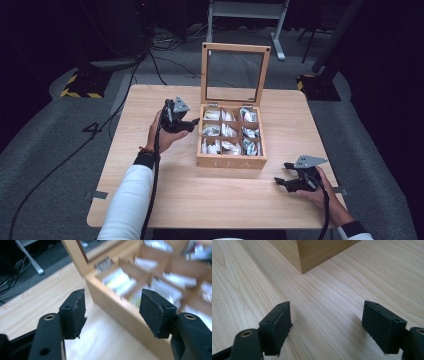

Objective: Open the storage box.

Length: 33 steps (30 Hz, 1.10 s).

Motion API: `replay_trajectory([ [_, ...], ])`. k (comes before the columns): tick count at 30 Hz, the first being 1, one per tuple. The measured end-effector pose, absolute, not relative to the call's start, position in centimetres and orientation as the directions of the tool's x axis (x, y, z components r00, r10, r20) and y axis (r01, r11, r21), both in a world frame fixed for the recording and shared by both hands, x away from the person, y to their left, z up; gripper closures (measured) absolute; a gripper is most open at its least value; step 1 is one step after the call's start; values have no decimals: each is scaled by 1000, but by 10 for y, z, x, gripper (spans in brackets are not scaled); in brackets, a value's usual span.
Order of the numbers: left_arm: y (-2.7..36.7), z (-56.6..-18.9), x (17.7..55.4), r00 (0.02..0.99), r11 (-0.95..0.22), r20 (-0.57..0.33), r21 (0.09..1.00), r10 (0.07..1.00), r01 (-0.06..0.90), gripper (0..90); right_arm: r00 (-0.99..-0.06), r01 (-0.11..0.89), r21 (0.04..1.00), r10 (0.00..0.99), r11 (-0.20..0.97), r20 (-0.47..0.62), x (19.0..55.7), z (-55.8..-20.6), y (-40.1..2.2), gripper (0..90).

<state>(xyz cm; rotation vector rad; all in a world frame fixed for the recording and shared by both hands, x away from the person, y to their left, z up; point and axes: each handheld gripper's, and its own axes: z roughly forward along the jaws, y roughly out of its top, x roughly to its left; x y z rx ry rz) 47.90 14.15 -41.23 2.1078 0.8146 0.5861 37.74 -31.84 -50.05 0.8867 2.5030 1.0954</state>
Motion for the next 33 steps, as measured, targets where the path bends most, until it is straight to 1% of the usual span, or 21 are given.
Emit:
replay_trajectory([
  [2, 146, -415, 468, 698, -485, 122, 801, 706, 350, 362, -786, 422, 748, 618, 512, 21, 377, -499, -320, 261],
  [6, 152, -419, 449, 718, -530, 145, 774, 681, 346, 333, -787, 423, 755, 616, 502, 32, 377, -494, -319, 276],
  [11, 158, -424, 424, 741, -562, 155, 755, 654, 338, 301, -786, 397, 772, 618, 497, 6, 376, -487, -318, 319],
  [17, 163, -437, 402, 763, -593, 142, 722, 631, 356, 253, -793, 351, 801, 608, 484, -20, 374, -469, -314, 322],
  [21, 168, -447, 388, 784, -583, 107, 731, 611, 355, 225, -792, 336, 817, 610, 469, -24, 375, -458, -312, 328],
  [24, 171, -457, 380, 794, -602, 111, 716, 598, 353, 185, -796, 319, 821, 604, 473, -39, 376, -449, -307, 334],
  [25, 172, -460, 378, 797, -606, 110, 713, 593, 353, 185, -796, 319, 821, 604, 473, -39, 376, -449, -307, 334],
  [27, 175, -462, 375, 810, -606, 74, 704, 582, 371, 177, -799, 312, 821, 600, 478, -45, 377, -445, -303, 337],
  [28, 177, -464, 373, 803, -592, 70, 714, 591, 374, 177, -801, 308, 821, 597, 480, -49, 378, -443, -301, 339],
  [30, 178, -467, 367, 793, -605, 103, 707, 600, 366, 182, -803, 303, 825, 594, 477, -49, 380, -439, -295, 344],
  [32, 181, -470, 365, 797, -610, 86, 693, 598, 384, 176, -805, 291, 825, 590, 484, -62, 382, -434, -289, 344],
  [33, 183, -471, 363, 788, -605, 96, 699, 608, 382, 177, -809, 284, 829, 584, 482, -62, 383, -431, -285, 344],
])
